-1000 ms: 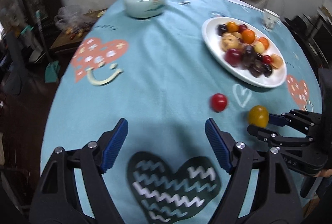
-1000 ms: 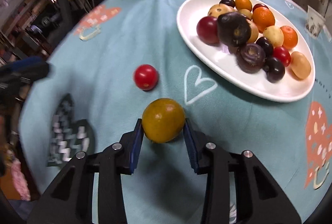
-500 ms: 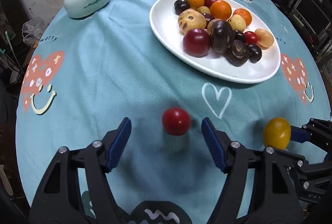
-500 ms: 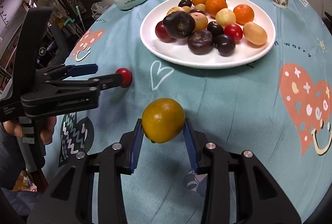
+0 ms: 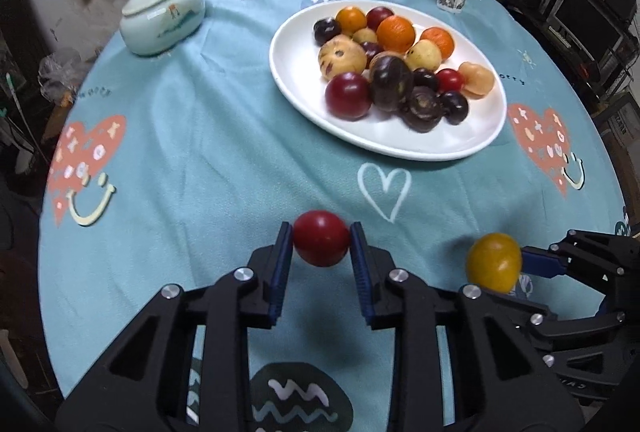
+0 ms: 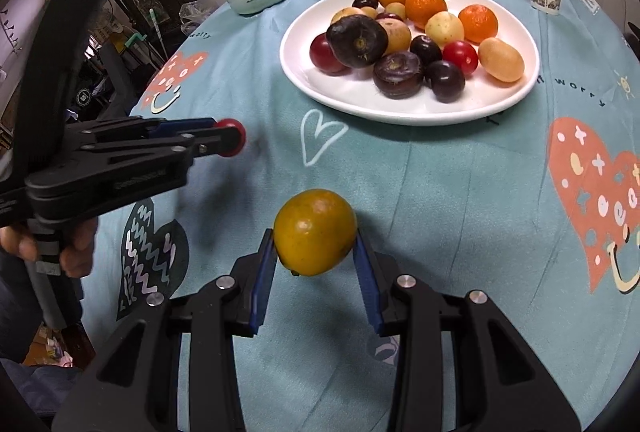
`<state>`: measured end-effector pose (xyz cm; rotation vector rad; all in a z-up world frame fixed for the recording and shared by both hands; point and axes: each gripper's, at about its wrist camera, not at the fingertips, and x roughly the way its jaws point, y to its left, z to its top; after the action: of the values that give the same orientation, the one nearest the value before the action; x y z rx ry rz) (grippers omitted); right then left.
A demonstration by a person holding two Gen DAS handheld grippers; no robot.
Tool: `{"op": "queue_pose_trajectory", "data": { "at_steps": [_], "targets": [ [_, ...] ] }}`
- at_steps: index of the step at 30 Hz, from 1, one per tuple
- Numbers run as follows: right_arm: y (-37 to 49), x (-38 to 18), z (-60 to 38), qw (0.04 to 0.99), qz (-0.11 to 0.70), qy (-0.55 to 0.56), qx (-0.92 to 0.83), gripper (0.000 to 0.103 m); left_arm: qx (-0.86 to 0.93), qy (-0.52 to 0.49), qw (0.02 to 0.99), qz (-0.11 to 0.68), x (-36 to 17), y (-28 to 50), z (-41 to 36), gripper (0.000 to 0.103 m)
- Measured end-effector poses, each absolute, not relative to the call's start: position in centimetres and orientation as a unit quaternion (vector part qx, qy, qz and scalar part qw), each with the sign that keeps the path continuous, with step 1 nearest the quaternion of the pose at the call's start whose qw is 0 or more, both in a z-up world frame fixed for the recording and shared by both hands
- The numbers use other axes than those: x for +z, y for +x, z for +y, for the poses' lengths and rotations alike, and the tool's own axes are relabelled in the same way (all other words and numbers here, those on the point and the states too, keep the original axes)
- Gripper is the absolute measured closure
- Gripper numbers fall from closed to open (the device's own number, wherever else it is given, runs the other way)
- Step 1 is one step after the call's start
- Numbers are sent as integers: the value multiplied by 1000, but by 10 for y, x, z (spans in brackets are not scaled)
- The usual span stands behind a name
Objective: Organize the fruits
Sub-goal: 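Carry the red plum and yellow fruit onto the white plate and open both tools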
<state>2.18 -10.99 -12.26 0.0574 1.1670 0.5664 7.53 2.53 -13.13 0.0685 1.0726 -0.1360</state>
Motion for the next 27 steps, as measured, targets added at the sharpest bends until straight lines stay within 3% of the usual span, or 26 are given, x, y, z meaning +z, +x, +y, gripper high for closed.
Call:
{"op": "queue_pose_trajectory", "data": {
  "at_steps": [10,27],
  "targets": [
    [-6,-106,-117,803,527,33,274,64,-80,76,878,466,-89,43,-5,74],
    [-8,-113,-138,800,531,64,272,64,-100,99,876,460,-79,63,-34,74]
  ]
}}
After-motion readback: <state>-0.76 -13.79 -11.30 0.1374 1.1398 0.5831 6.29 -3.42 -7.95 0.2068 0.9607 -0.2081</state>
